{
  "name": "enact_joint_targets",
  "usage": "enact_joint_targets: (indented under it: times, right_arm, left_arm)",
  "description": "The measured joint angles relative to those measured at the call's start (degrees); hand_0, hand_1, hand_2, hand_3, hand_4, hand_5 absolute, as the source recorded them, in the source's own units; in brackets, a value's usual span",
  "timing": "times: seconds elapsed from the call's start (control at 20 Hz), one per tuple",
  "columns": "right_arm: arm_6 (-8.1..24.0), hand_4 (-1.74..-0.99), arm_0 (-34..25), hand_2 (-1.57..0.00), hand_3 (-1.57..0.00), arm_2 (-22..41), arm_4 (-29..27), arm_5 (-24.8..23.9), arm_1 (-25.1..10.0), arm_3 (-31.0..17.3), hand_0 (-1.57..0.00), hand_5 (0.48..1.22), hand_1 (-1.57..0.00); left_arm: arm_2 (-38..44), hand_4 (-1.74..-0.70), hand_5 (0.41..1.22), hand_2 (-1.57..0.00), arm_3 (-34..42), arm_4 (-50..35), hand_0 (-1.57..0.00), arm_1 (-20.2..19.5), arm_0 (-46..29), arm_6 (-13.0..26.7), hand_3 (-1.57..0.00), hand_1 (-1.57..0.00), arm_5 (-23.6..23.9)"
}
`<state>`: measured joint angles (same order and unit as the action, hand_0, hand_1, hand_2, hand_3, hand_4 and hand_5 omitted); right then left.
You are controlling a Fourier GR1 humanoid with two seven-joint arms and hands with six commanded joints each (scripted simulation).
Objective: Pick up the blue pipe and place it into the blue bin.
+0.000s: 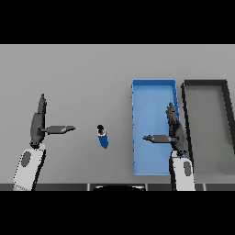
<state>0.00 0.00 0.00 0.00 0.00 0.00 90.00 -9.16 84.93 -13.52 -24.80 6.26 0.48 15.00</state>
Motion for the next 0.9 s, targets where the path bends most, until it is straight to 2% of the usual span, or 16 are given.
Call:
enact_joint_targets:
  times: [0.3,0.35,0.4,0.5,0.6,0.65,0.7,0.9]
  right_arm:
    - [-0.5,-1.205,1.2,0.00,0.00,0.1,-0.2,0.3,-0.3,0.9,0.00,0.629,0.00]
    - [-5.7,-1.201,3.1,0.00,0.00,1.4,3.9,0.9,-4.3,2.9,0.00,0.628,0.00]
    - [-7.7,-1.197,4.9,0.00,0.00,2.7,6.7,1.2,-6.3,4.7,0.00,0.627,0.00]
    - [-7.9,-1.193,6.3,0.00,0.00,3.8,9.1,1.7,-8.1,6.4,0.00,0.622,0.00]
    - [-7.9,-1.206,7.9,0.00,0.00,4.8,10.1,1.7,-8.1,8.0,0.00,0.625,0.00]
    - [-6.2,-1.203,6.8,0.00,0.00,4.5,9.7,1.8,-8.3,7.7,0.00,0.625,0.00]
    - [-6.3,-1.197,6.6,0.00,0.00,4.8,10.0,1.9,-8.3,7.9,0.00,0.621,0.00]
    - [-6.3,-1.179,6.6,0.00,0.00,5.1,10.6,1.8,-8.7,8.1,0.00,0.616,0.00]
  left_arm:
    - [0.0,-0.97,0.593,0.00,-0.1,0.1,0.00,0.1,0.0,-0.3,0.00,0.00,0.1]
    - [-1.6,-0.96,0.592,0.00,0.5,0.8,0.00,-3.6,-2.1,-4.2,0.00,0.00,-5.2]
    - [-2.0,-0.96,0.590,0.00,-0.1,0.7,0.00,-6.4,-3.0,-6.4,0.00,0.00,-9.3]
    - [-2.5,-0.96,0.592,0.00,-1.0,1.0,0.00,-9.1,-3.3,-8.3,0.00,0.00,-13.5]
    - [-2.9,-0.96,0.594,0.00,-0.9,0.9,0.00,-9.7,-3.6,-9.7,0.00,0.00,-15.2]
    - [-3.1,-0.96,0.593,0.00,-0.8,0.7,0.00,-10.0,-3.7,-9.6,0.00,0.00,-15.9]
    - [-3.3,-0.97,0.594,0.00,-1.0,0.2,0.00,-10.2,-3.5,-9.9,0.00,0.00,-17.2]
    - [-5.7,-1.03,0.549,0.00,4.0,-0.5,0.00,-13.5,-6.5,-10.7,0.00,0.00,-22.6]
